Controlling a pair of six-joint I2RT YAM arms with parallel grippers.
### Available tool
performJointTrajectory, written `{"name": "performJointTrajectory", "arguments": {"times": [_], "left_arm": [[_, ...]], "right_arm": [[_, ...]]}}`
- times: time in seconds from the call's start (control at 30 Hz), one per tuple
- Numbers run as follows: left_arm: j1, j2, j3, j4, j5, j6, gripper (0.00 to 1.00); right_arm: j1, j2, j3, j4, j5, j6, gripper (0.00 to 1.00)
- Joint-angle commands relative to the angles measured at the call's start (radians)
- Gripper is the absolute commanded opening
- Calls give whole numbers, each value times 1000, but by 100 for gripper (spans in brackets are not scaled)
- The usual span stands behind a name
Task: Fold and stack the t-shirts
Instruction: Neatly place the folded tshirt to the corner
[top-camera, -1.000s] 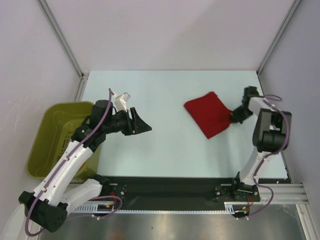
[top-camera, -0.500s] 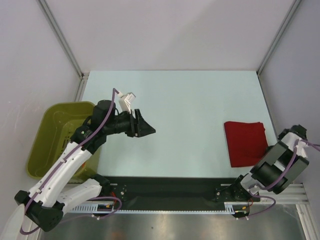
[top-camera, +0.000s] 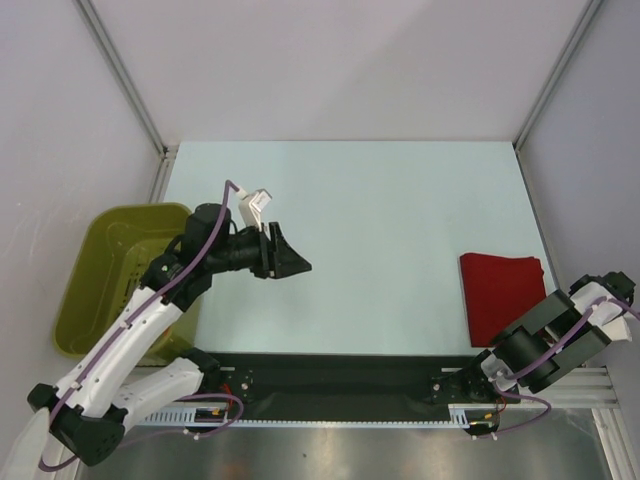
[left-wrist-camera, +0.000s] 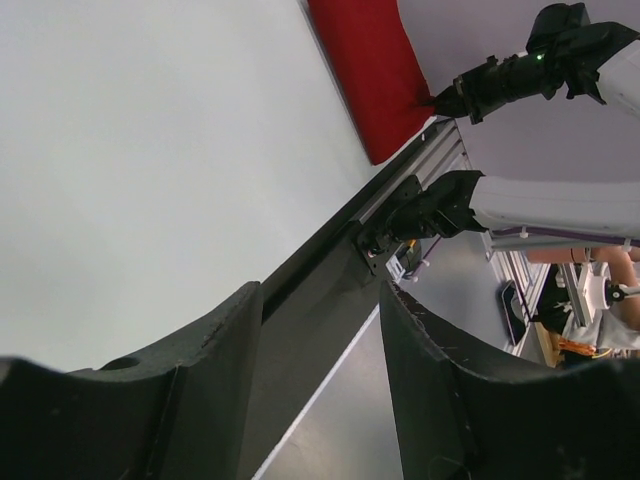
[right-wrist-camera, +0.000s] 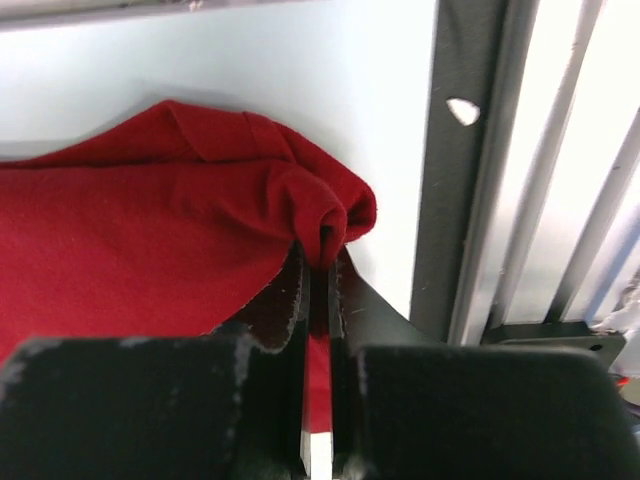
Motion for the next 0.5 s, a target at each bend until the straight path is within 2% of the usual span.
{"name": "performJointTrajectory", "arguments": {"times": [0.0, 0.17, 0.3, 0.47], "left_arm": [[-8, -33, -17, 3, 23, -9, 56], [-8, -45, -21, -3, 19, -1, 56], [-14, -54, -18, -11, 15, 8, 56], [-23, -67, -15, -19, 6, 18, 57]], "right_arm": [[-37, -24, 21, 18, 86, 10, 0], [-34, -10, 53, 15, 94, -45, 0], [-37, -1, 61, 13, 90, -58, 8], [-32, -12, 104, -45, 82, -56, 50]]}}
